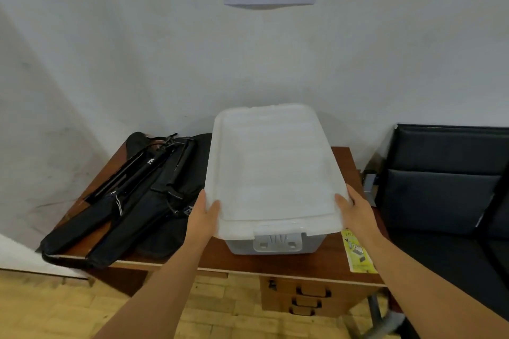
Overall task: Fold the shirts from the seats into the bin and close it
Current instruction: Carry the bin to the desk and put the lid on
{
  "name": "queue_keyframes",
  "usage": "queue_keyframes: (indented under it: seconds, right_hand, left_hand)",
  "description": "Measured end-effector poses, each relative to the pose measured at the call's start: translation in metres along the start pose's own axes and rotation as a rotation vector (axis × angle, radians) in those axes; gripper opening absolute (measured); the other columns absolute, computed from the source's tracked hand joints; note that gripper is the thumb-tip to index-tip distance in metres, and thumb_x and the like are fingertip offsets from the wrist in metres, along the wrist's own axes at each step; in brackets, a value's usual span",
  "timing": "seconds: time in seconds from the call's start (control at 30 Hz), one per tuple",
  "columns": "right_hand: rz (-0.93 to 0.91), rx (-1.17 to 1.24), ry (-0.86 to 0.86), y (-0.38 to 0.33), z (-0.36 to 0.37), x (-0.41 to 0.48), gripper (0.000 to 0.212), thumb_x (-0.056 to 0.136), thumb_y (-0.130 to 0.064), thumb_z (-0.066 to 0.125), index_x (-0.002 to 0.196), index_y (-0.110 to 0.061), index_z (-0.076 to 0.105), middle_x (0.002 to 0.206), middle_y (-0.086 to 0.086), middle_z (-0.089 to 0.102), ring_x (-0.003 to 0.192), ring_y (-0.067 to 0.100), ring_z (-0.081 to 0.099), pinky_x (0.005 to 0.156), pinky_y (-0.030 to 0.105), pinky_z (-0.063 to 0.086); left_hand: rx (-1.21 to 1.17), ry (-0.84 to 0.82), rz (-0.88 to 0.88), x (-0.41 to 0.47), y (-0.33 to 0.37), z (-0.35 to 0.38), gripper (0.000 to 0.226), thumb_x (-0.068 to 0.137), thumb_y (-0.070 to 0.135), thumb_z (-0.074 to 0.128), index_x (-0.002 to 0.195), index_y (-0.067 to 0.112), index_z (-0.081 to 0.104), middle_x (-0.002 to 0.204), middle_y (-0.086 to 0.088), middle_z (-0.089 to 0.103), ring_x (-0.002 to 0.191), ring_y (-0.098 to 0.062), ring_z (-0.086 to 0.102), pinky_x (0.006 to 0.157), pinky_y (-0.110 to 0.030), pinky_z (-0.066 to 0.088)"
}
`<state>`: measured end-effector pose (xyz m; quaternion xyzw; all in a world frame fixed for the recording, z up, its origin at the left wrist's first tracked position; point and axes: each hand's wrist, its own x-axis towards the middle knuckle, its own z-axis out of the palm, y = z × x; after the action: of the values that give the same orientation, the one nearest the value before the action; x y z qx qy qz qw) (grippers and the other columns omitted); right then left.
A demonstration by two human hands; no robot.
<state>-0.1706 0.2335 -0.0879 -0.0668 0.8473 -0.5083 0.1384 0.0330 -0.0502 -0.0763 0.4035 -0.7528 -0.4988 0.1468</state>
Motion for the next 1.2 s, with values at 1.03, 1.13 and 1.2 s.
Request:
queue_keyframes:
  seconds: [1.03, 1.13, 1.2]
  right_hand:
    - [-0.827, -0.560, -0.018, 0.006, 0.076, -0.060, 0.040, 0.092, -0.047, 0.056, 0.117, -0.018, 0.068, 0.114, -0.004, 0.053, 0.105, 0.014, 0.044, 0.097, 0.024, 0.036]
    - [-0.781, -0.490, -0.029, 0.003, 0.082, -0.065, 0.035, 0.092, -0.040, 0.056, 0.113, -0.017, 0.071, 0.110, -0.005, 0.054, 0.102, 0.012, 0.044, 0.095, 0.025, 0.037]
    - [-0.729, -0.442, -0.044, -0.001, 0.087, -0.070, 0.037, 0.092, -0.042, 0.053, 0.112, -0.016, 0.071, 0.109, -0.006, 0.054, 0.101, 0.011, 0.043, 0.094, 0.026, 0.040]
  left_hand:
    - [0.223, 0.004, 0.062, 0.033, -0.011, 0.004, 0.054, 0.107, 0.032, 0.040, 0.157, 0.020, 0.023, 0.143, -0.016, 0.046, 0.127, -0.033, 0.049, 0.103, -0.044, 0.041]
    - [0.225, 0.000, 0.050, 0.037, -0.013, 0.000, 0.056, 0.107, 0.034, 0.040, 0.158, 0.023, 0.021, 0.147, -0.015, 0.044, 0.132, -0.033, 0.047, 0.107, -0.047, 0.040]
    - [0.238, -0.008, 0.051, 0.040, -0.013, -0.002, 0.056, 0.107, 0.034, 0.040, 0.159, 0.023, 0.021, 0.150, -0.013, 0.043, 0.135, -0.032, 0.045, 0.109, -0.047, 0.039]
